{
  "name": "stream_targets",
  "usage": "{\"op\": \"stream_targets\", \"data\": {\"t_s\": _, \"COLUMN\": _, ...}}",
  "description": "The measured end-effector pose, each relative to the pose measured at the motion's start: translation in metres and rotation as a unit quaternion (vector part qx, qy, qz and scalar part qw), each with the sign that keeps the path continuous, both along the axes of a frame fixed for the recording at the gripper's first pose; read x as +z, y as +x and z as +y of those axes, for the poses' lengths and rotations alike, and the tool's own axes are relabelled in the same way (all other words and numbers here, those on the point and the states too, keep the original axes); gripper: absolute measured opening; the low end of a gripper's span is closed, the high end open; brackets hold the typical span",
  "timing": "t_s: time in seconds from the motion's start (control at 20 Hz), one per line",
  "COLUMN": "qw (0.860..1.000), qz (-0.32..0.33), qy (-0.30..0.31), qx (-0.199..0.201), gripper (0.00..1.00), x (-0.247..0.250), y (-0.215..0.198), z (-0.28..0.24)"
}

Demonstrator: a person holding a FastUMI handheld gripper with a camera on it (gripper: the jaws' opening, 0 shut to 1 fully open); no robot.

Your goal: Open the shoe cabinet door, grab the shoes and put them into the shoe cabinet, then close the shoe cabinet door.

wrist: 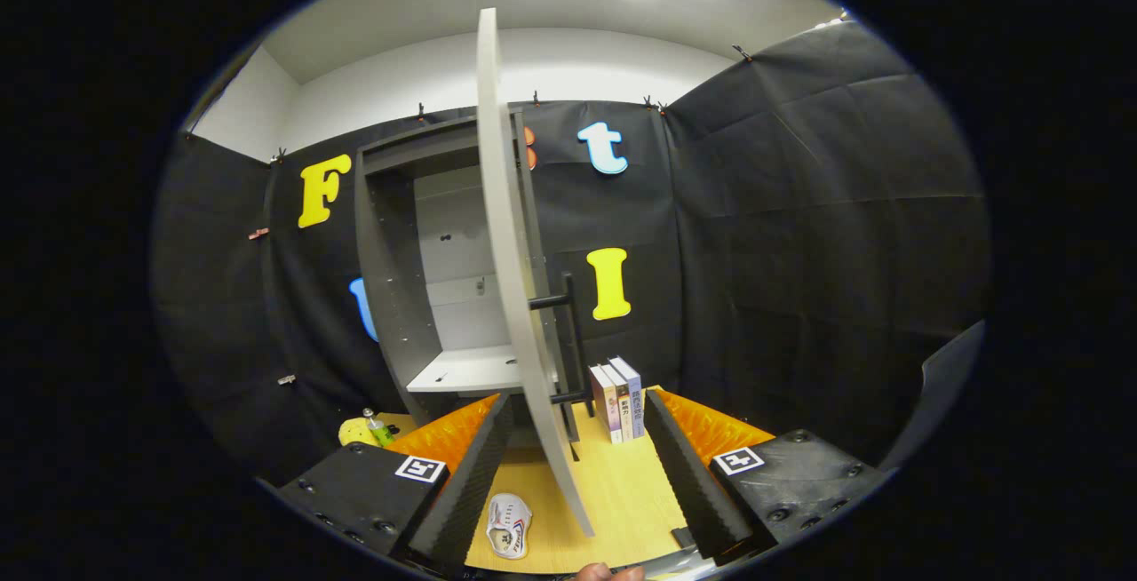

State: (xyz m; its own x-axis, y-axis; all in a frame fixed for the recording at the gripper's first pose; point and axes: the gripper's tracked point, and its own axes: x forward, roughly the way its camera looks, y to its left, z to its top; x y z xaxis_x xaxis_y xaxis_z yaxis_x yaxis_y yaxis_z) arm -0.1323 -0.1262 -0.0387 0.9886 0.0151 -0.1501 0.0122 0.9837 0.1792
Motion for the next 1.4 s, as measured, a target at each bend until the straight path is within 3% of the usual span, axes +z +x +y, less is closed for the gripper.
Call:
{"op": "stream_targets", "data": {"t_s": 0.3, "qw": 0.992, "qz": 0.065, "qy": -0.012, "qx": 0.11, "gripper": 0.94, "x": -0.047, "y": -0.017, "z": 0.093}}
{"op": "stream_targets", "data": {"t_s": 0.55, "qw": 0.976, "qz": 0.16, "qy": -0.002, "qx": 0.149, "gripper": 0.94, "x": -0.137, "y": -0.028, "z": 0.142}}
{"op": "stream_targets", "data": {"t_s": 0.8, "qw": 0.95, "qz": 0.278, "qy": 0.0, "qx": 0.145, "gripper": 0.95, "x": -0.248, "y": -0.038, "z": 0.169}}
{"op": "stream_targets", "data": {"t_s": 1.15, "qw": 0.936, "qz": 0.329, "qy": 0.003, "qx": 0.126, "gripper": 0.95, "x": -0.36, "y": -0.017, "z": 0.183}}
{"op": "stream_targets", "data": {"t_s": 1.4, "qw": 0.928, "qz": 0.355, "qy": 0.013, "qx": 0.109, "gripper": 0.82, "x": -0.422, "y": -0.004, "z": 0.185}}
